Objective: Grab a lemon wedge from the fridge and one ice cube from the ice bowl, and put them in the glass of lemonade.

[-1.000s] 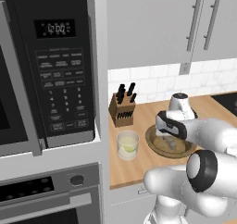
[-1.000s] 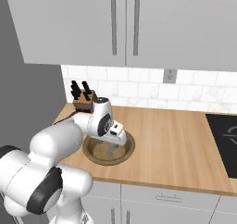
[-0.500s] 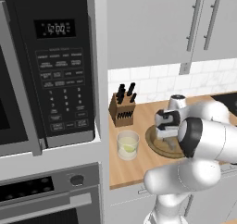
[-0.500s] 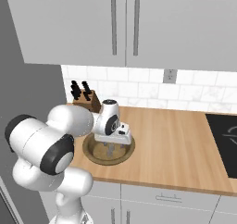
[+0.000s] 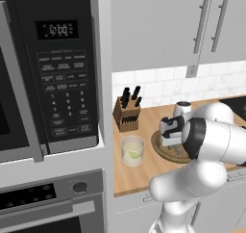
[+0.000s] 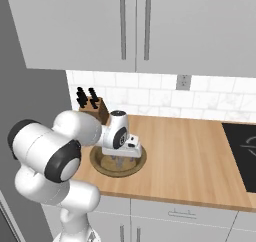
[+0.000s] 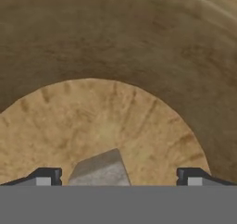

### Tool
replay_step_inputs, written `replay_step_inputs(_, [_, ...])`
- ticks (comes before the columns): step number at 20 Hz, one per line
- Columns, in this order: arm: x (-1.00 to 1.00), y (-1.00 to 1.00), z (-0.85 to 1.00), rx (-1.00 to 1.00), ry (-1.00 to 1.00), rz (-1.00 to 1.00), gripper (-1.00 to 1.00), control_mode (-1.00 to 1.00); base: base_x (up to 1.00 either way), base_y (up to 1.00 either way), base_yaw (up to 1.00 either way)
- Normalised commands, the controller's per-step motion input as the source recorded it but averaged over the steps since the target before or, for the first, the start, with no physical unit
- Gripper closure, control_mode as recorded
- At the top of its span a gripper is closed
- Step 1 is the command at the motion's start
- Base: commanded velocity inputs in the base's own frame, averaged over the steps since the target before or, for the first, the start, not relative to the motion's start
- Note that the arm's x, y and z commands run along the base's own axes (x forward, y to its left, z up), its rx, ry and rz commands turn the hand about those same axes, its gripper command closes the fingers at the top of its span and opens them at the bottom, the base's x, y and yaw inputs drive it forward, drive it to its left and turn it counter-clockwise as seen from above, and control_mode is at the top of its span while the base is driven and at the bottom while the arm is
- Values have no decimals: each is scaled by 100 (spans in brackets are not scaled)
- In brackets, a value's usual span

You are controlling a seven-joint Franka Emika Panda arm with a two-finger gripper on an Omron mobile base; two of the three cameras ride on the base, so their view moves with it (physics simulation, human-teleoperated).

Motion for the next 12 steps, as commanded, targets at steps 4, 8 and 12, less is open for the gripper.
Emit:
replay_step_inputs(4, [3, 0, -1, 0, -6, 0, -100, -100, 0, 0, 0])
replay_step_inputs(8, [0, 8, -1, 0, -5, 0, -100, -100, 0, 0, 0])
replay_step_inputs(12, [0, 10, 0, 0, -1, 0, 100, -100, 0, 0, 0])
